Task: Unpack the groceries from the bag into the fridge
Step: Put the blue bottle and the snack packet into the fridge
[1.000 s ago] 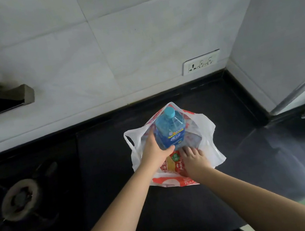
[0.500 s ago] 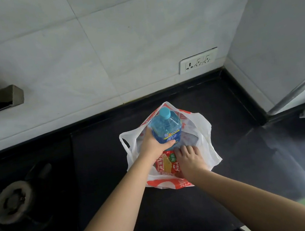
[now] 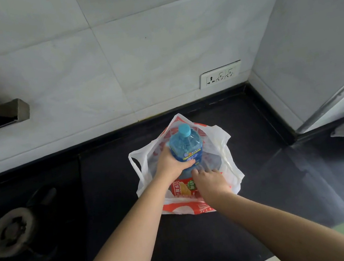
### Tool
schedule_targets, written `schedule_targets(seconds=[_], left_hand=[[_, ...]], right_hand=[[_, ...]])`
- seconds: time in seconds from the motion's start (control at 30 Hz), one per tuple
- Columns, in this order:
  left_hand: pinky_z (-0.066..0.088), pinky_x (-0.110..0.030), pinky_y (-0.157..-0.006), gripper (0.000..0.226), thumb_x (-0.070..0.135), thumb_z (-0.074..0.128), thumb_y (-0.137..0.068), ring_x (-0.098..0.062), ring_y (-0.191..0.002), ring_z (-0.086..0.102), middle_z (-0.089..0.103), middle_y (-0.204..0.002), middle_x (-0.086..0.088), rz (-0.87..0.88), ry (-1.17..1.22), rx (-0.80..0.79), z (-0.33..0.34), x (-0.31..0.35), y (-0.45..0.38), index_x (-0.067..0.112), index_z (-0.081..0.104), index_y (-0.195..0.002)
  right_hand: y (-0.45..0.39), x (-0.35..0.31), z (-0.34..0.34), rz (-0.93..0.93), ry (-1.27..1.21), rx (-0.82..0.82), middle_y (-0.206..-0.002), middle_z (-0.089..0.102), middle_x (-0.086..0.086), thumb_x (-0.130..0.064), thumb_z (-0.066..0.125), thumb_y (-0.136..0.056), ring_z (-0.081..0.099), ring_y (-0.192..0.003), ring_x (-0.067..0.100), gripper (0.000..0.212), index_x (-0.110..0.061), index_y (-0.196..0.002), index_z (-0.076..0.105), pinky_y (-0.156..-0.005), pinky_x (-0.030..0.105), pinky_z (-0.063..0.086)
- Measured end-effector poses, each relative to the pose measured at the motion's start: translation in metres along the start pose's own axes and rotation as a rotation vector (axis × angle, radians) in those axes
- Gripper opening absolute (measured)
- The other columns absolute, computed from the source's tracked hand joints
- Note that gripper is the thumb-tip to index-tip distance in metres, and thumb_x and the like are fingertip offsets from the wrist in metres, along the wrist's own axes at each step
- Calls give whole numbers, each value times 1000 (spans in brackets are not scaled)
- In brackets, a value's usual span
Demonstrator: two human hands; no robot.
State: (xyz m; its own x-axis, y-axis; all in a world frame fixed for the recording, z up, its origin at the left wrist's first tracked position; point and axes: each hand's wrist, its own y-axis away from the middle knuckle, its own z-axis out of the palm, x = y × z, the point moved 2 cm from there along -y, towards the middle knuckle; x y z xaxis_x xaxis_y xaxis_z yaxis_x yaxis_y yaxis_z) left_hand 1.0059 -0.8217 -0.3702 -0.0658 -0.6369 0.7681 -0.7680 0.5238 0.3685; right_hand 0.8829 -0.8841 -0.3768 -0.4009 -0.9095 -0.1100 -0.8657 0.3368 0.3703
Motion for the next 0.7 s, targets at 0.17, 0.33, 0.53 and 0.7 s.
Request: schedule_targets(seconds=[0.17, 0.33, 0.53, 0.7], left_hand=[[42, -8, -65, 65, 24, 93, -59, -5, -94, 59, 64, -102, 13, 41, 54, -2, -4, 2, 1, 21, 59, -114], [51, -30, -85, 80, 40, 94, -46, -9, -100, 65, 70, -107, 10, 77, 40, -3, -5, 1, 3, 24, 61, -116], [54, -29, -82, 70, 36, 94, -51, -1, -95, 65, 70, -102, 13, 212, 68, 20, -16, 18, 18, 28, 60, -112], [54, -34, -87, 75, 43, 92, -49, -2, -101, 62, 66, -104, 18, 326, 45, 64, -38, 34, 33, 35, 52, -112]], right_hand=[[16, 1, -24, -23, 15, 40, -116, 60, 6, -3, 49, -91, 63, -101, 29, 32, -11, -121, 43, -71, 36, 44], [36, 9, -33, -51, 6, 171, -112, 57, 3, -8, 49, -92, 63, -94, 27, 26, -14, -117, 45, -63, 34, 38], [48, 18, -36, -56, -103, 251, -96, 62, 2, -19, 46, -95, 61, -79, 27, 6, -18, -99, 41, -59, 33, 35], [51, 21, -37, -55, -335, 407, -68, 46, -6, -33, 63, -91, 44, -56, 21, 33, -19, -83, 34, -52, 31, 32]])
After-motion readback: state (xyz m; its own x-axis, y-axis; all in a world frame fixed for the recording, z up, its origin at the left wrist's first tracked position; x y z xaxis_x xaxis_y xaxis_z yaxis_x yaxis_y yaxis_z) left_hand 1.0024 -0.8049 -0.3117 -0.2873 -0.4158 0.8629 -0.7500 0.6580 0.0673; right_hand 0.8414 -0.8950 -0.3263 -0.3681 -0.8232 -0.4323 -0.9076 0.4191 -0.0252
